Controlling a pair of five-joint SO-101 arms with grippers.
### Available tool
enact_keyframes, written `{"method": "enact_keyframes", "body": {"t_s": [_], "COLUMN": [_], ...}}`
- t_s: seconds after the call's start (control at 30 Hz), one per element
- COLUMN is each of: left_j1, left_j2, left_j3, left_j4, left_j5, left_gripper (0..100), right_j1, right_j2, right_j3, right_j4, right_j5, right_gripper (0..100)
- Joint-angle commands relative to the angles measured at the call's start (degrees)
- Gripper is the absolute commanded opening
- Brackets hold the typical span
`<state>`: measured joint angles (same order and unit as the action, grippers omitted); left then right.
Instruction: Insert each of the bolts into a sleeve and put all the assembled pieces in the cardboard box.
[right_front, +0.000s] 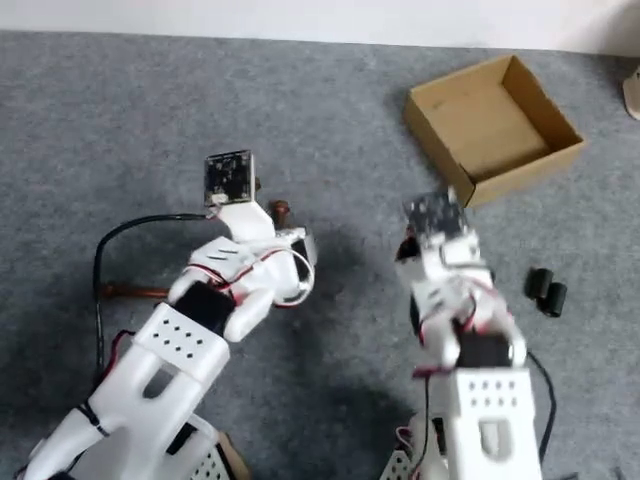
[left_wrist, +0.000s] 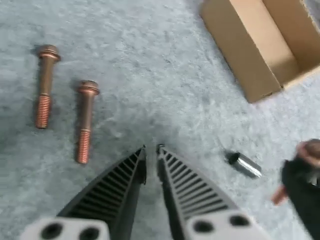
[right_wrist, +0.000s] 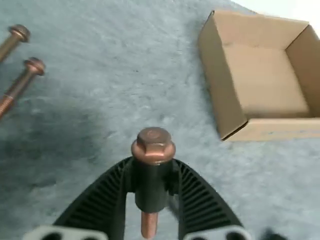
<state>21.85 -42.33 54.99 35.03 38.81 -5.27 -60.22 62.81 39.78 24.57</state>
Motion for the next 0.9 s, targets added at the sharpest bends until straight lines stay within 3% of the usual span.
{"method": "enact_keyframes", "body": {"t_s": [0.0, 0.23, 0.47, 0.87], "left_j1": [-2.95, -4.09, -4.00, -4.09], "left_j2": [-0.48, -0.48, -0.48, -0.48], "left_j3": [-2.68, -1.63, 4.62, 4.79], "left_j4": [-0.26, -0.70, -12.40, -12.40], "left_j5": [0.18, 0.09, 0.09, -3.43], "left_gripper": [10, 11, 11, 11], "right_j1": [2.33, 5.05, 7.43, 10.24], "right_j2": [11.12, 29.76, 47.87, 74.33], "right_j3": [-14.02, -32.84, -48.57, -73.27], "right_j4": [-0.31, -0.31, -0.31, -0.31], "right_j5": [5.98, 13.54, 17.85, 23.56], "right_gripper": [0.4, 0.4, 0.4, 0.4]}}
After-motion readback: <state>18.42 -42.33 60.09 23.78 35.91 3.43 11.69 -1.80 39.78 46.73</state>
